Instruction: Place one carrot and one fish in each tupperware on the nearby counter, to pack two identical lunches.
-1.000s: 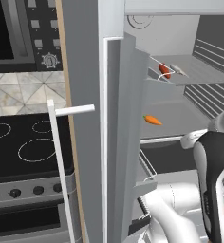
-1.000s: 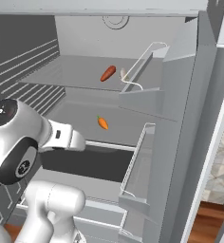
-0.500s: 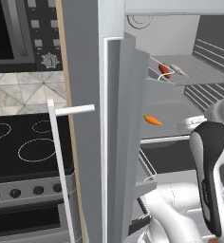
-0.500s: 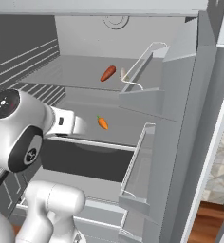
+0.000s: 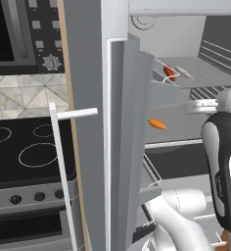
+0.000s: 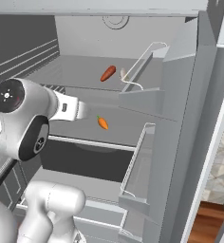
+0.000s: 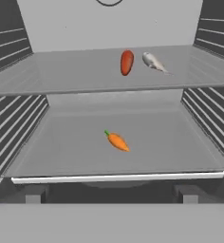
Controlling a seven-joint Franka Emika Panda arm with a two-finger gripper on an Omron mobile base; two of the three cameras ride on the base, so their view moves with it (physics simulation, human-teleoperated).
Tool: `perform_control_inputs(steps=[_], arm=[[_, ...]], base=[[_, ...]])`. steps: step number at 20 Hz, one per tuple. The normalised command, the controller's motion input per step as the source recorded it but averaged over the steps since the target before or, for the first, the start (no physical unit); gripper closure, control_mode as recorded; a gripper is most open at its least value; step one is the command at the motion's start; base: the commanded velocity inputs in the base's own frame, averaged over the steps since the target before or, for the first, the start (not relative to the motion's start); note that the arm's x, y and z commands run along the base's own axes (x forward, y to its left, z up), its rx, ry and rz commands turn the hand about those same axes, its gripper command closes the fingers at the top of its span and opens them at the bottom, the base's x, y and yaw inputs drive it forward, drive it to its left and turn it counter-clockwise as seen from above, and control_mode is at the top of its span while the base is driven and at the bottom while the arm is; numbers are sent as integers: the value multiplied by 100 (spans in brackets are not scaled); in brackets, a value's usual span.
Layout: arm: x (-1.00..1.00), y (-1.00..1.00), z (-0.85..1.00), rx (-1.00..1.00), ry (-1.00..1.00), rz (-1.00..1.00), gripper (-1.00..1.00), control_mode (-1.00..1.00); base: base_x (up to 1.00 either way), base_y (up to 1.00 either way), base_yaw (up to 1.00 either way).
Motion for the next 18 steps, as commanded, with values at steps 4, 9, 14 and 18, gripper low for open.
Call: perform_control_inputs(steps=[4, 9, 14, 18], arm=[[41, 0, 34, 4, 0, -2, -100, -100], [57, 0, 12, 0, 0, 0, -100, -100], [56, 0, 2, 0, 0, -1, -100, -100], [58, 0, 0, 0, 0, -1, -100, -100]], base=[[0, 0, 0], [0, 0, 0], [0, 0, 0], [0, 0, 0]])
